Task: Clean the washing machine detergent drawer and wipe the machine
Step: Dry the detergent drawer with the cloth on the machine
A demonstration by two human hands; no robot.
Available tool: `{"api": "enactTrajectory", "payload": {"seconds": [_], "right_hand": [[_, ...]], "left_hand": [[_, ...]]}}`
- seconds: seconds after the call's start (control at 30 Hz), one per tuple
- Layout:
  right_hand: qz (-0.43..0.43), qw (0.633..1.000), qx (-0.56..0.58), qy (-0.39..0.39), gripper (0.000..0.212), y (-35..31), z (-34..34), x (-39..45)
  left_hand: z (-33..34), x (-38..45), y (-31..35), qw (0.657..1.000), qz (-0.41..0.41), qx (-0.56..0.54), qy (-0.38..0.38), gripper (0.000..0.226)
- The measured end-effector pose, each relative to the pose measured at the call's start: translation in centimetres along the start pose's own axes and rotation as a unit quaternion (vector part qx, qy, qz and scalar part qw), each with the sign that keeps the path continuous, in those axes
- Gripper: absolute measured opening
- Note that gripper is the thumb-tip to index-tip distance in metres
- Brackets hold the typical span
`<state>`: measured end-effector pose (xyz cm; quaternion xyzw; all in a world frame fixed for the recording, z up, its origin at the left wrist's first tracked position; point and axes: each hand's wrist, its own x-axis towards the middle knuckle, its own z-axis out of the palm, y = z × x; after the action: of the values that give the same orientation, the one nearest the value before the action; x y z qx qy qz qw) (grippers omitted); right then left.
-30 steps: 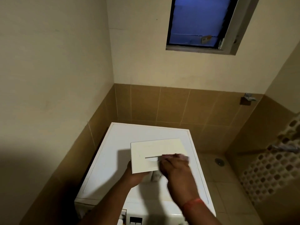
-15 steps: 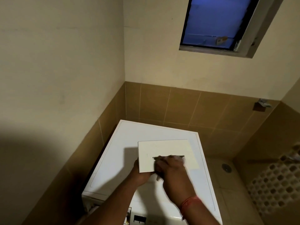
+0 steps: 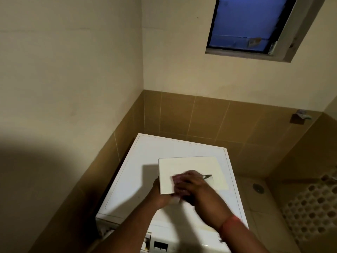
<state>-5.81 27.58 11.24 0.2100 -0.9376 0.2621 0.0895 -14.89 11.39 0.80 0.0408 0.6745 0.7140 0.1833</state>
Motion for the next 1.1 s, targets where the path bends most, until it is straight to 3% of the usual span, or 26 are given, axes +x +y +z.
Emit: {"api": "enactTrajectory", "payload": {"seconds": [0.1,0.17,0.37,0.53,0.63,0.7,0.77,0.87,1.0,1.03,1.1], "right_hand": [[0.071,0.991,-0.011,0.109,0.021,4.0,-2.2,-2.7],[0.101,0.982,-0.05,0.149,0.031,4.4,-2.0,-3.0],[0.062,0.991,-0.087,0.087,0.053,-0.3,1.7,-1.7],[0.2,0.959,-0.045,0.196,0.046,1.5,1.4,-0.6],[0.228,0.939,-0.056,0.249,0.031,1.4,1.7,1.0],[0.223,0.944,-0.073,0.233,0.024,0.5,2.6,2.9],[0.212,0.955,-0.084,0.19,0.023,-0.8,3.9,5.0],[0.139,0.975,-0.101,0.141,0.027,-2.2,4.7,6.9],[0.113,0.977,0.007,0.181,0.038,-3.0,1.7,9.1],[0.095,0.983,0.002,0.158,0.04,-3.0,1.4,10.1],[0.046,0.995,-0.077,0.033,0.036,-2.3,2.1,12.0]], "left_hand": [[0.7,-0.5,0.2,0.999,0.041,0.019,-0.02,0.053],[0.9,-0.6,0.1,0.998,0.05,0.026,-0.014,0.052],[0.5,-0.1,-0.3,0.999,0.037,0.005,-0.023,0.036],[0.5,-0.5,0.1,0.998,0.05,0.028,-0.021,0.046],[1.0,-0.8,0.6,0.999,0.027,0.043,-0.006,0.046],[1.3,-0.9,1.1,1.0,0.012,0.005,0.001,0.038],[1.6,-0.7,1.9,0.997,0.008,-0.071,0.017,0.006],[2.3,-0.5,2.7,0.993,-0.015,-0.113,0.028,0.027],[2.2,-0.4,2.5,0.982,-0.033,-0.182,0.045,0.031],[2.1,-0.6,2.5,0.982,-0.028,-0.182,0.04,0.029],[2.0,-0.9,2.6,0.989,-0.027,-0.142,0.024,0.025]]}}
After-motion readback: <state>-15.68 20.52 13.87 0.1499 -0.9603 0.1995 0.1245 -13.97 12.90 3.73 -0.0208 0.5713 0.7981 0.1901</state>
